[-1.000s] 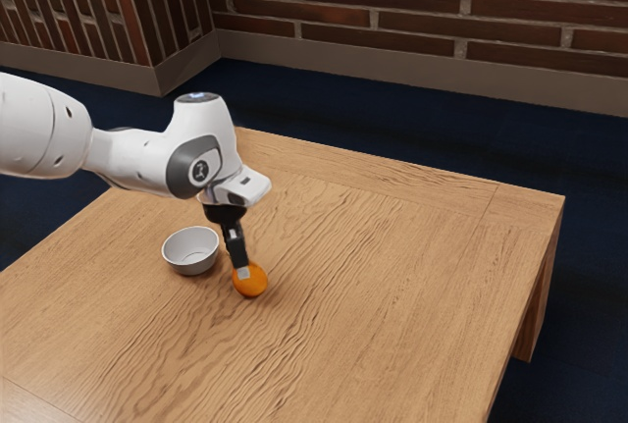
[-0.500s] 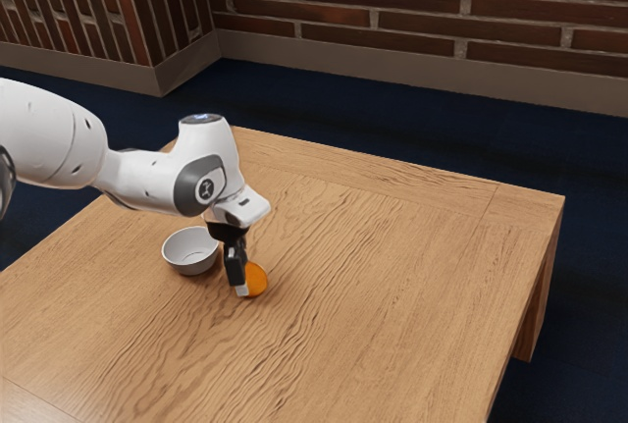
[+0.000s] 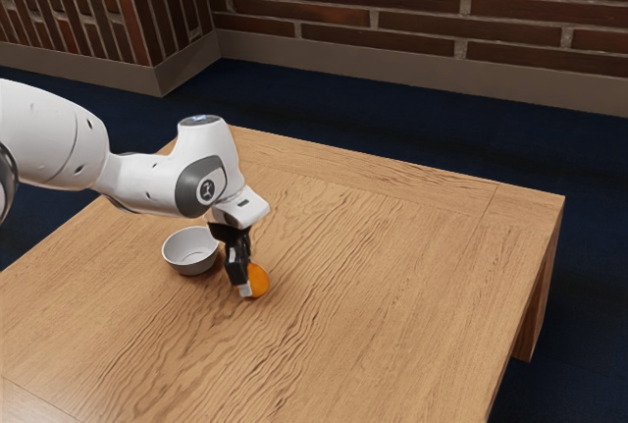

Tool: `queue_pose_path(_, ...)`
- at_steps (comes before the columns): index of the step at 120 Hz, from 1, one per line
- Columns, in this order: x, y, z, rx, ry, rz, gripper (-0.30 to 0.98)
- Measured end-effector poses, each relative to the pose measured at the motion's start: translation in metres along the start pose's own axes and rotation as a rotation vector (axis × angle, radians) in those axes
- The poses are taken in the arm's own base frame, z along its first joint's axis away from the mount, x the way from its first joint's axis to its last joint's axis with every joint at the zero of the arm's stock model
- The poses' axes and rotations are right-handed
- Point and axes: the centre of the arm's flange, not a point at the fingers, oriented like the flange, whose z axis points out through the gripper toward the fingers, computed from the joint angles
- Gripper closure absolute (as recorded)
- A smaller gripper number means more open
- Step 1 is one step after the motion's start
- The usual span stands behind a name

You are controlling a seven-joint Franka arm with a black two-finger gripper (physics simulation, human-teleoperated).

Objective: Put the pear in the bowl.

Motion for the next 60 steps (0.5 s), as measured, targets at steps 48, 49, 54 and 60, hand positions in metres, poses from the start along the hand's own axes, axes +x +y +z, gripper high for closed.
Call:
queue_pose_path(48,-0.049,-0.028,-0.077,0.075,0.024,-0.073,0.46)
queue_pose_path(49,-0.052,-0.029,-0.08,0.076,0.024,-0.078,0.46)
queue_pose_path(54,-0.068,-0.035,-0.092,0.085,0.025,-0.105,0.48)
queue_pose_path(60,-0.086,-0.042,-0.108,0.098,0.026,-0.136,0.5)
